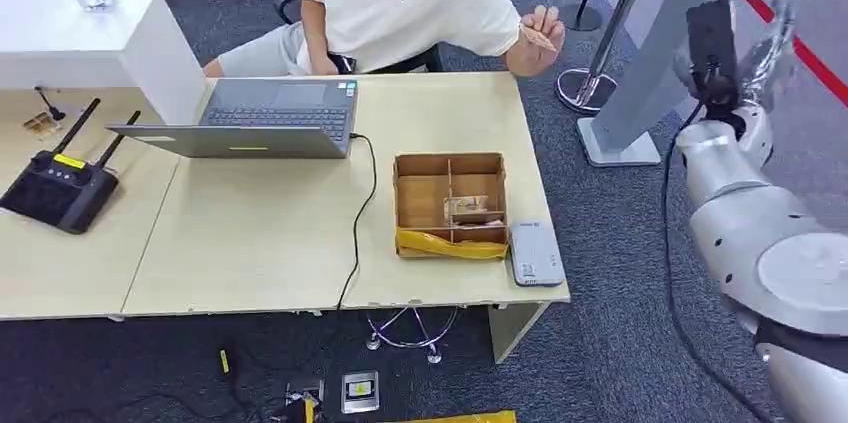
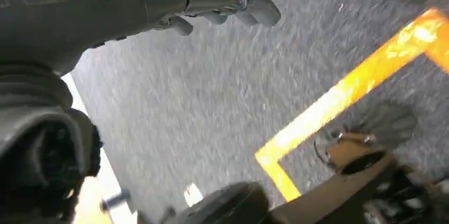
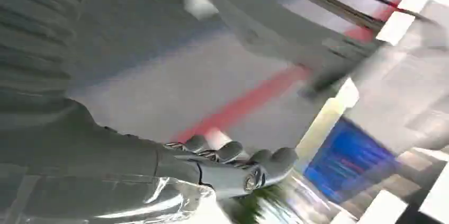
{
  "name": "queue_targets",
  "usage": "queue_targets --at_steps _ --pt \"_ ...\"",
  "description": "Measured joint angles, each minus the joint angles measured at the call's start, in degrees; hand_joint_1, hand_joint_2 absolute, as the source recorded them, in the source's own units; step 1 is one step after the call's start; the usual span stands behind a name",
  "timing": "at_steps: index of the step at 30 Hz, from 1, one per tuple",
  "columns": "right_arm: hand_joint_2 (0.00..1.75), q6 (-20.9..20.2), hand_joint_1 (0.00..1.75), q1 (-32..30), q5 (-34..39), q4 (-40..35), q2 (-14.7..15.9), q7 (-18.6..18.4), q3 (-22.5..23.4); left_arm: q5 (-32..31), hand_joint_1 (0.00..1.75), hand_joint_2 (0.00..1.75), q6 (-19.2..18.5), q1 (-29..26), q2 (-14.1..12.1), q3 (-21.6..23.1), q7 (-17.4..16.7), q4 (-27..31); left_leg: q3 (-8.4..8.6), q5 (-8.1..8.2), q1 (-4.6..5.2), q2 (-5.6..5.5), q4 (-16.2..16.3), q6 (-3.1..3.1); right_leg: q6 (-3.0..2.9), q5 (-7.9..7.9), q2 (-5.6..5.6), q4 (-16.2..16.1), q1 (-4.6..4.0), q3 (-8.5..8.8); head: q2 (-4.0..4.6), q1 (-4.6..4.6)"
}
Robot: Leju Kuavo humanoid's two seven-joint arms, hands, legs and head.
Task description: Pass the card to the sensor for recognition and then transmit it.
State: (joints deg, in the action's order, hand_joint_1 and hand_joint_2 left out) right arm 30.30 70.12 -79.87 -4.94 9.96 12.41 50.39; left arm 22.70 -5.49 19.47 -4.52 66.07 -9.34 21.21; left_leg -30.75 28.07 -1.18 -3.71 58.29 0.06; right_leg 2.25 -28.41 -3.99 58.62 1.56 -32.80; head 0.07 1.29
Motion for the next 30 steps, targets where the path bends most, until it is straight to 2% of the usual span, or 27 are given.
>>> queue_targets --at_steps 2,3,4,5,6,7,8,10,11,12,14,16,18,20,22,30 --pt "1.75 -10.4 0.0 -7.5 15.4 -6.5 1.1 -14.4 -7.1 -3.6 0.0 0.0 0.0 0.6 -0.4 -1.3 -1.5 1.6 0.35 0.06 -0.11 -0.44 0.2 -0.05 -0.02 -0.06 0.34 -0.3 -0.22 0.42 0.02 0.22" --pt "1.75 -12.2 0.0 -10.5 19.9 -8.9 2.1 -22.9 -8.9 -5.2 0.0 0.0 0.0 0.6 -0.4 -1.8 -2.0 1.9 0.01 0.05 0.02 -0.51 0.3 -0.07 0.01 -0.07 0.41 -0.3 -0.06 0.27 0.02 0.46" --pt "1.75 -13.5 0.0 -12.9 28.4 -15.2 5.5 -34.9 -12.9 -6.8 0.0 0.0 0.0 0.4 -0.4 -2.2 -2.4 2.2 -0.73 -0.14 0.47 -0.41 0.3 -0.34 0.26 0.12 0.36 -0.1 0.54 -0.41 0.02 0.68" --pt "1.75 -13.6 0.0 -13.0 32.1 -20.2 8.7 -40.8 -16.4 -8.3 0.0 0.0 -0.3 0.2 -0.6 -2.8 -3.1 2.4 -1.41 -0.21 0.93 0.65 0.3 -0.43 0.57 0.51 -0.74 0.3 1.16 -1.43 0.0 1.07" --pt "1.75 -13.5 0.0 -13.0 32.9 -22.0 9.6 -41.9 -17.9 -9.3 0.0 0.0 -0.7 0.1 -0.8 -3.3 -3.5 2.6 -1.58 -0.24 1.08 1.32 0.3 -0.46 0.61 0.66 -1.4 0.4 1.36 -1.96 0.0 1.0" --pt "1.75 -12.6 0.0 -13.3 35.3 -28.5 11.2 -44.1 -24.2 -11.0 0.0 0.0 -1.9 -0.3 -1.2 -4.2 -4.4 3.0 -1.92 -0.19 1.18 3.07 0.3 -0.44 0.52 1.08 -3.09 0.5 1.57 -2.71 0.0 1.07" --pt "1.75 -11.5 0.0 -13.5 36.8 -35.6 11.9 -45.5 -32.1 -12.8 0.0 0.0 -3.3 -0.3 -2.4 -5.8 -4.9 3.5 -3.1 0.08 1.1 4.1 0.1 -0.35 0.55 1.35 -4.19 0.6 1.61 -2.66 0.0 1.16" --pt "1.75 -10.8 0.0 -15.3 38.3 -43.4 10.4 -46.2 -43.5 -14.7 0.0 0.0 -4.1 0.2 -2.8 -7.8 -5.6 4.8 -1.65 0.99 0.87 5.78 0.0 -0.18 0.5 1.32 -6.24 0.5 1.49 -2.29 0.0 1.01" --pt "1.75 -10.6 0.0 -16.7 38.7 -46.4 9.7 -46.2 -48.6 -15.6 0.0 0.0 -4.1 0.7 -2.8 -8.8 -6.0 5.6 -1.03 1.1 0.78 5.95 0.0 -0.19 0.37 1.17 -6.43 0.5 1.26 -1.99 0.0 0.64" --pt "1.75 -10.3 0.0 -18.3 39.3 -48.7 10.0 -46.3 -52.7 -16.4 0.0 0.0 -4.0 1.2 -2.8 -9.7 -6.3 6.5 -0.78 1.1 0.72 5.74 0.0 -0.2 0.37 1.01 -6.14 0.4 1.09 -1.71 0.02 0.61" --pt "1.75 -10.0 0.0 -20.7 39.6 -52.9 10.8 -46.4 -58.2 -17.5 0.0 0.0 -4.1 1.4 -2.3 -11.3 -6.6 8.4 -1.13 0.62 0.74 3.98 0.0 -0.47 0.35 0.87 -4.22 0.5 1.03 -1.39 0.02 0.65" --pt "1.75 -9.8 0.0 -20.7 39.9 -57.9 12.1 -46.3 -63.4 -18.2 0.0 0.0 -4.1 0.8 -2.3 -12.9 -7.0 9.8 -1.78 0.12 0.7 2.45 0.0 -0.31 0.33 0.87 -2.68 0.5 1.01 -1.53 0.0 0.68" --pt "1.75 -9.6 0.0 -20.2 40.2 -62.9 12.3 -46.0 -69.5 -18.6 0.0 0.0 -4.1 -0.1 -2.9 -14.5 -7.4 10.3 -1.85 -0.01 0.46 1.73 0.0 -0.12 0.18 0.77 -2.0 0.5 0.77 -1.46 0.0 0.66" --pt "1.75 -9.6 0.0 -20.9 40.5 -65.5 12.1 -46.0 -74.3 -18.8 0.0 0.0 -4.1 -0.3 -3.5 -15.5 -7.6 10.9 -1.01 -0.13 0.31 1.06 0.0 0.01 0.03 0.68 -1.38 0.5 0.57 -1.36 0.02 0.57" --pt "1.75 -9.5 0.0 -22.0 40.8 -67.3 12.1 -46.0 -78.4 -19.2 0.0 0.0 -4.1 -0.4 -3.6 -16.6 -7.7 12.2 -1.35 -0.42 0.2 0.19 0.0 0.1 0.0 0.66 -0.58 0.5 0.48 -1.36 0.0 0.57" --pt "1.75 -9.4 0.0 -22.4 41.7 -75.1 12.3 -45.4 -91.2 -22.2 0.0 0.0 -4.2 -2.9 -4.7 -21.3 -9.6 15.9 -1.44 -0.41 0.12 -0.04 0.0 0.18 -0.1 0.59 -0.35 0.5 0.4 -1.39 0.02 0.63"
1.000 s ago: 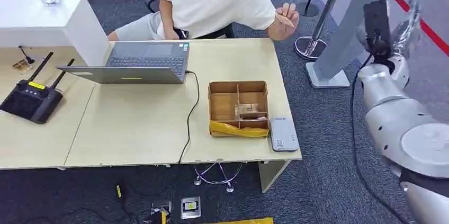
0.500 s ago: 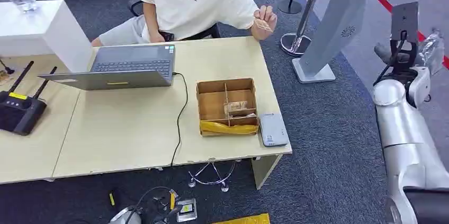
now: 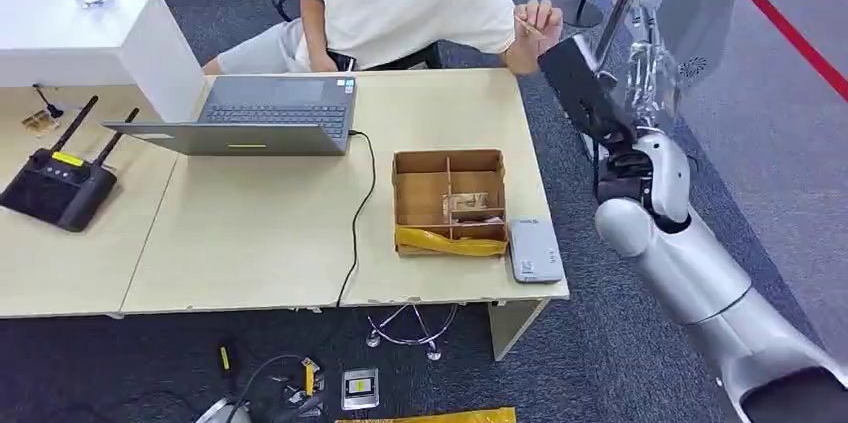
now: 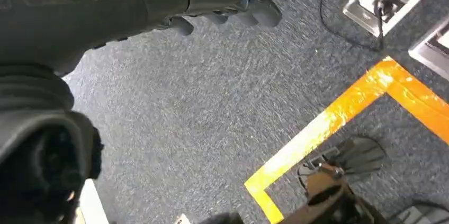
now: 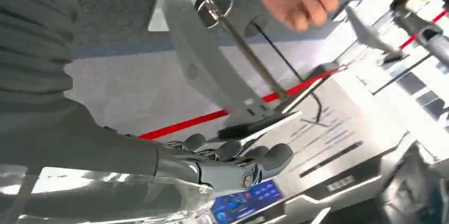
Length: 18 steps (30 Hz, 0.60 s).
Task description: Pass the card to the sensor for recognition and then transmit it.
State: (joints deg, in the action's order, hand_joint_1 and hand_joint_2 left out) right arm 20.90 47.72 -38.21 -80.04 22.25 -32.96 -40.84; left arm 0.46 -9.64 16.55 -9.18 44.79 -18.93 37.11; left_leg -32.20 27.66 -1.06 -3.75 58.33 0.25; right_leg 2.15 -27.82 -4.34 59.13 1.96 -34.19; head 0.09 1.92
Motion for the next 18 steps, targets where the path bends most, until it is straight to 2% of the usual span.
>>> queue_targets --at_steps 5,10,18 --pt "1.75 0.0 0.0 0.0 0.0 -3.2 0.9 0.2 -6.4 -0.4 0.0 0.0 0.0 -1.4 -0.4 -2.5 -0.2 1.9 0.01 0.0 -0.01 0.03 0.0 0.01 -0.01 0.0 0.06 0.0 -0.01 0.0 -0.02 -0.04" --pt "1.75 -0.2 0.0 0.1 -1.1 -3.7 1.1 0.3 -8.3 -1.0 0.0 0.0 0.0 -1.6 -0.6 -3.6 -0.4 2.7 0.0 -0.01 0.0 0.0 0.0 0.01 -0.01 0.01 0.08 0.0 0.01 0.02 -0.02 -0.07" --pt "1.75 -4.3 0.0 2.4 -7.4 -2.2 1.0 0.5 -12.3 -3.0 0.0 0.0 0.0 -1.6 -0.7 -5.0 -1.0 3.8 -0.08 0.0 -0.05 -0.04 0.0 0.01 -0.01 0.0 0.12 0.0 -0.03 0.01 -0.02 -0.04"
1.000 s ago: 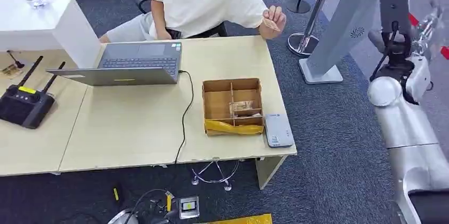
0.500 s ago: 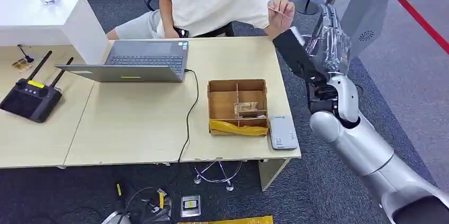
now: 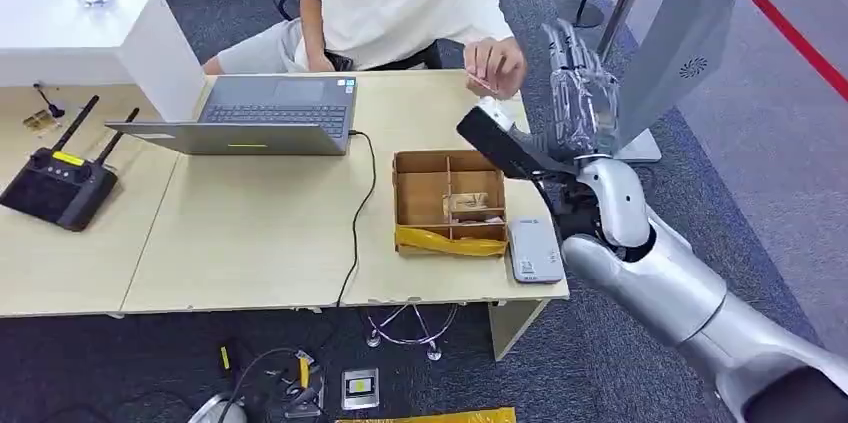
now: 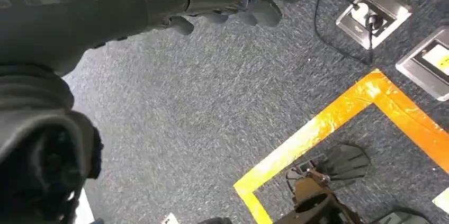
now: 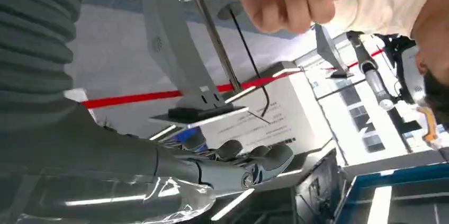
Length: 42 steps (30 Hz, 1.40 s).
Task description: Pass the card to the sensor for recognition and then transmit it.
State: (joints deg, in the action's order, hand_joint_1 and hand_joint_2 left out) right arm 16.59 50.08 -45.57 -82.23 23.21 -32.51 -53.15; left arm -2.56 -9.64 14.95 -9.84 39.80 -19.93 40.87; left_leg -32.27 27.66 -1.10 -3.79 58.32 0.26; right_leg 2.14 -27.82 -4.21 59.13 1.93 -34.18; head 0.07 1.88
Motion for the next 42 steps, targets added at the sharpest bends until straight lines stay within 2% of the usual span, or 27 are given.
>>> queue_targets --at_steps 11,12,16,17,18,19,42 --pt "1.75 -0.7 0.0 2.3 -0.2 8.7 -4.3 3.7 -4.1 -0.7 0.0 0.0 0.0 0.0 0.1 -2.2 0.3 0.1 -0.01 0.0 -0.01 -0.04 0.0 0.0 0.0 0.0 0.05 0.0 -0.01 -0.01 0.0 0.0" --pt "1.75 -0.7 0.16 2.3 -0.2 9.2 -4.5 3.8 -4.4 -0.9 0.0 0.0 0.0 0.0 0.1 -2.5 0.3 0.1 -0.01 0.0 -0.01 -0.04 0.0 0.0 0.0 0.0 0.05 0.0 -0.01 -0.01 0.0 0.0" --pt "1.75 -0.8 0.16 2.7 0.4 11.1 -5.3 4.0 -5.4 -1.7 0.0 0.0 0.0 0.0 0.1 -3.0 0.3 0.1 -0.02 0.0 -0.01 -0.04 0.0 0.0 0.0 0.0 0.05 0.0 0.0 -0.01 0.0 0.02" --pt "1.75 -0.8 1.47 2.7 0.6 11.3 -5.5 4.0 -5.6 -1.8 0.0 0.0 0.0 0.0 0.1 -3.1 0.3 0.1 -0.01 0.0 -0.01 -0.04 0.0 0.0 0.0 0.0 0.05 0.0 0.0 -0.01 0.02 0.02" --pt "1.75 -0.8 1.55 2.7 0.7 11.6 -5.6 4.0 -5.9 -1.9 0.0 0.0 0.0 0.0 0.1 -3.1 0.3 0.1 -0.01 0.0 -0.01 -0.03 0.0 0.0 0.0 0.0 0.05 0.0 0.0 -0.01 0.0 0.0" --pt "1.75 -0.7 1.75 2.7 0.8 11.9 -5.7 4.0 -6.1 -2.0 0.0 0.0 0.0 0.0 0.1 -3.2 0.3 0.1 -0.01 0.0 -0.01 -0.04 0.0 0.0 0.0 0.0 0.05 0.0 0.0 -0.01 0.02 0.02" --pt "1.75 -0.6 1.75 2.5 1.7 13.8 -5.9 4.1 -6.8 -3.4 0.0 0.0 0.0 0.0 0.3 -4.0 0.3 0.2 0.02 0.0 0.0 -0.01 0.0 0.0 0.0 0.0 -0.01 0.0 0.0 -0.03 0.0 0.0"
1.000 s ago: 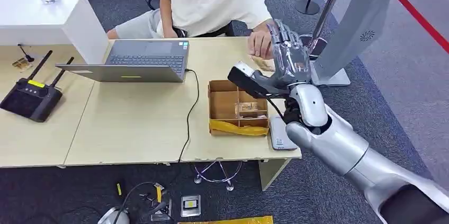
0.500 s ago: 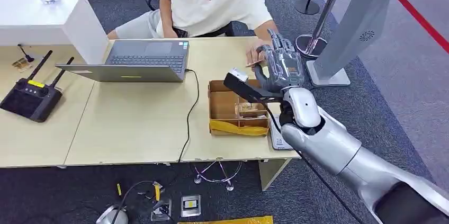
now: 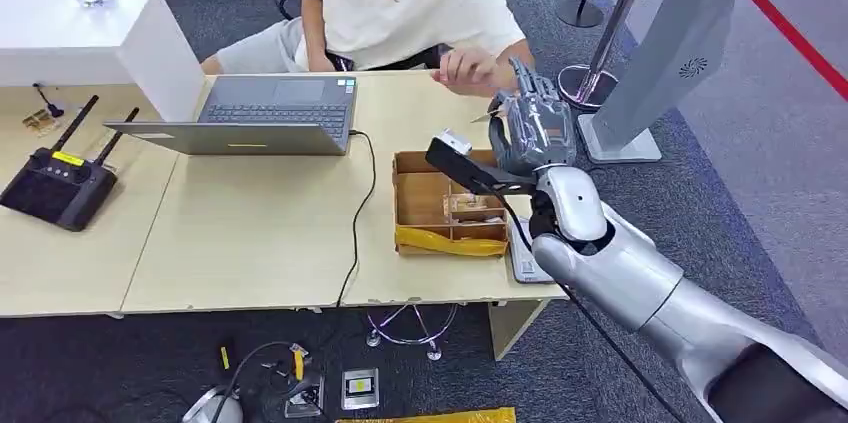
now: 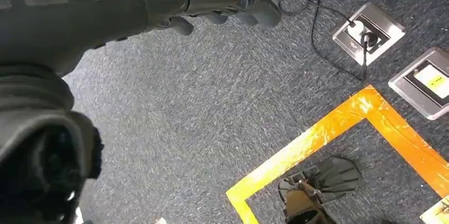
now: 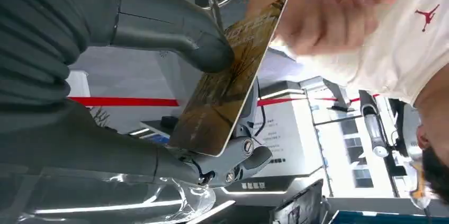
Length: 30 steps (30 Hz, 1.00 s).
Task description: Pass the card to the sensor for recognition and then transmit it.
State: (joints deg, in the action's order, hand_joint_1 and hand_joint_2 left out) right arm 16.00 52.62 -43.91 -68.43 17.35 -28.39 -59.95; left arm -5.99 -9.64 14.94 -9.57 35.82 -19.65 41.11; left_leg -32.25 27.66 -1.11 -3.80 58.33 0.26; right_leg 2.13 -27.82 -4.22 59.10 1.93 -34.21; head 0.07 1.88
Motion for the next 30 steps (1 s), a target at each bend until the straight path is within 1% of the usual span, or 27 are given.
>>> queue_targets --at_steps 10,14,20,30 --pt "1.75 0.0 1.75 -1.5 0.0 -0.1 1.1 -0.3 0.1 0.1 0.0 0.0 0.0 0.0 0.1 0.0 0.0 0.0 0.02 0.0 0.0 0.01 0.0 0.0 0.0 0.0 -0.02 0.0 0.0 0.0 0.0 0.0" --pt "1.75 0.2 1.75 -3.0 0.4 -1.0 2.2 -1.1 0.6 1.2 0.0 0.0 0.0 -0.5 0.2 -0.3 0.6 0.0 0.02 0.01 0.0 0.01 0.0 0.0 0.0 0.0 -0.02 0.0 0.0 -0.01 0.02 0.0" --pt "1.75 4.0 1.75 -7.5 3.0 -2.0 4.6 -2.4 3.0 2.8 0.0 0.0 0.0 -2.1 0.2 -1.8 2.0 0.0 0.01 0.01 0.01 0.01 0.0 0.0 0.0 -0.01 -0.01 0.0 0.01 0.0 0.0 0.02" --pt "1.75 8.2 1.75 -15.5 6.0 -3.0 9.1 -3.9 7.8 3.5 0.0 0.0 0.0 -3.5 0.2 -3.4 2.2 0.0 0.01 0.02 0.01 0.01 0.0 0.01 0.0 0.0 0.0 0.0 0.01 0.0 0.0 0.0"
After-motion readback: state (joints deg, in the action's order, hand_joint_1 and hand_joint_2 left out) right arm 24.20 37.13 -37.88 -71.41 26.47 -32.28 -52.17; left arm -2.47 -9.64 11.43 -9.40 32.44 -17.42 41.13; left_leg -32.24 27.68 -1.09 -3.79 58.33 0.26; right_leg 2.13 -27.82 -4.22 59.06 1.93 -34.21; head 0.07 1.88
